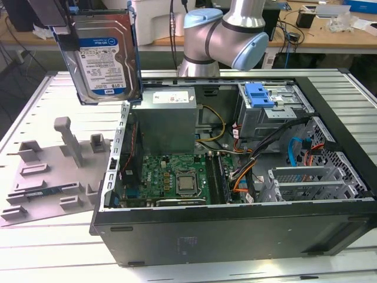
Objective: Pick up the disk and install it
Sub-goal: 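Pick up the disk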
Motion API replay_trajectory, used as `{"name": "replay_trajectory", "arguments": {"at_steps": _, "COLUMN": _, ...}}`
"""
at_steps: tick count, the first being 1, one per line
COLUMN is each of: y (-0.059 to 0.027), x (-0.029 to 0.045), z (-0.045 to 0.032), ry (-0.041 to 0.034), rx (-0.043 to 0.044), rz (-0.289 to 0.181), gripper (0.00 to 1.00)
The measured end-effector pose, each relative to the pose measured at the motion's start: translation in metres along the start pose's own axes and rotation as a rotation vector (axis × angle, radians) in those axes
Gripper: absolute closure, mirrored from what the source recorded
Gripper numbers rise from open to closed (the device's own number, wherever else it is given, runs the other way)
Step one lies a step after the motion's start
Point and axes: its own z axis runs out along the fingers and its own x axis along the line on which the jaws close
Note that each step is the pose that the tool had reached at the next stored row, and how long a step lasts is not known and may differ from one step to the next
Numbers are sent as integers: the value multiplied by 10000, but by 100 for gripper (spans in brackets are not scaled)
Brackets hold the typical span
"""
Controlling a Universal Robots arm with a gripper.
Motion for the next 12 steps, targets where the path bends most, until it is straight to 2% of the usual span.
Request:
{"name": "replay_trajectory", "arguments": {"at_steps": 2, "y": -27, "x": 14, "z": -2, "ry": 1, "rx": -1, "rz": 11, "gripper": 63}}
{"name": "replay_trajectory", "arguments": {"at_steps": 5, "y": -150, "x": 56, "z": -3, "ry": 0, "rx": 1, "rz": 33, "gripper": 63}}
{"name": "replay_trajectory", "arguments": {"at_steps": 12, "y": -322, "x": 115, "z": -8, "ry": -3, "rx": 4, "rz": 176, "gripper": 63}}
